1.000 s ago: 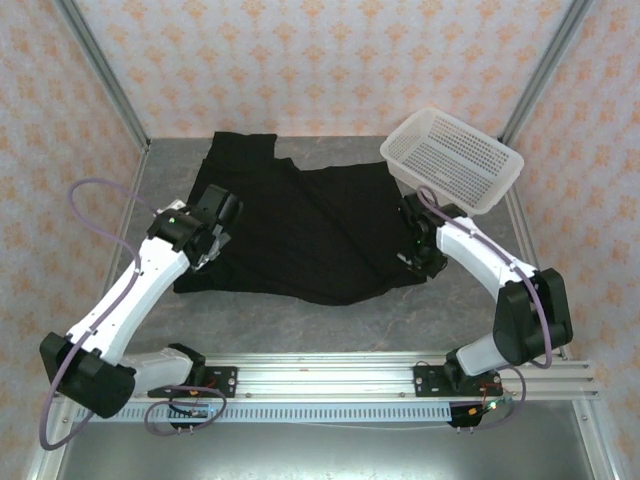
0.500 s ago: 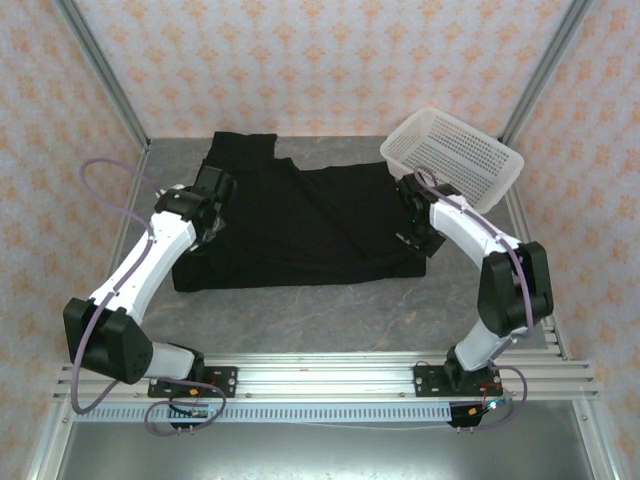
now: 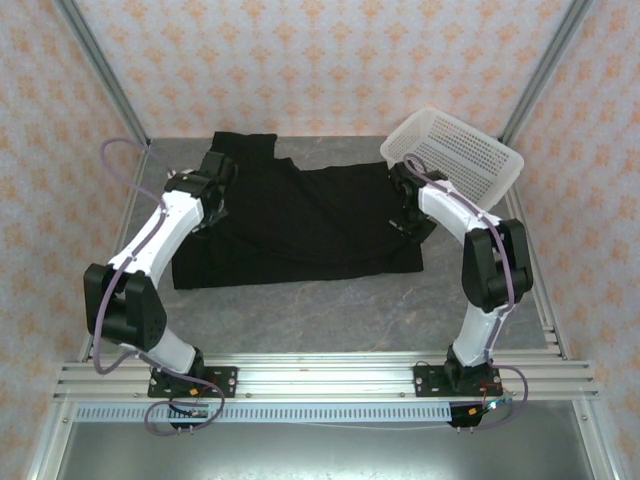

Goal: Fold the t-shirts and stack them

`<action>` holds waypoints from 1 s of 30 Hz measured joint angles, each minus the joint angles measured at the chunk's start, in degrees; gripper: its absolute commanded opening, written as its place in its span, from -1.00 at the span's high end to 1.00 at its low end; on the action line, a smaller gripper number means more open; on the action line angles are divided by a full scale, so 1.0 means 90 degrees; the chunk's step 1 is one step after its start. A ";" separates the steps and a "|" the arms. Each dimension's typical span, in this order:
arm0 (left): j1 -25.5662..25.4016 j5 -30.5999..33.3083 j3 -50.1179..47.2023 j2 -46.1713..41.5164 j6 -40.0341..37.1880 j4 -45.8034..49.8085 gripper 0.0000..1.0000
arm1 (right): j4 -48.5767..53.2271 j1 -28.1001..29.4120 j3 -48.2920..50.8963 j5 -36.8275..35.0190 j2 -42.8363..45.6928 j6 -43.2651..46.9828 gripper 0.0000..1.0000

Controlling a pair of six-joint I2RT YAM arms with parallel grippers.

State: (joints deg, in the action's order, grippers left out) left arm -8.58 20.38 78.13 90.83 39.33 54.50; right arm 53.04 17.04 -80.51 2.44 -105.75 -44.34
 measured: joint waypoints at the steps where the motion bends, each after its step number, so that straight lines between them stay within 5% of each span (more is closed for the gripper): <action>1: 0.0015 0.0000 0.0068 0.0102 -0.0087 -0.0029 1.00 | 0.0002 -0.0002 -0.0039 -0.0010 -0.0061 0.0002 1.00; 14: 0.0138 0.0000 0.0801 0.1348 -0.1139 -0.0282 1.00 | -0.0010 -0.0027 -0.0600 -0.0046 -0.0685 0.0121 1.00; 16: 0.0138 0.0002 0.0971 0.1535 -0.1265 -0.0279 0.73 | -0.0015 -0.0044 -0.0692 -0.0063 -0.0794 0.0168 0.88; 18: 0.0158 0.0000 0.1107 0.1664 -0.1355 -0.0267 -0.13 | -0.0032 -0.0068 -0.0763 -0.0058 -0.0894 0.0260 0.35; 20: 0.0211 -0.0005 0.1226 0.1693 -0.1384 -0.0168 -0.44 | -0.0034 -0.0104 -0.0806 -0.0053 -0.0911 0.0391 0.00; 23: 0.0391 -0.0063 0.1387 0.1651 -0.1353 0.0078 -0.49 | 0.0012 -0.0153 -0.0998 -0.0085 -0.0901 0.0627 -0.22; 30: 0.1668 -0.1066 0.0046 0.0398 -0.0799 0.0459 -0.41 | 0.0032 -0.0214 -0.0481 -0.0148 0.0027 0.1059 -0.21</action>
State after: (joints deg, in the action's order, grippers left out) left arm 6.44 10.79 78.54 94.41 32.14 58.63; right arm 53.32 15.11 -84.84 1.10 -105.51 -34.81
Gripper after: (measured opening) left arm 0.726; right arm 0.615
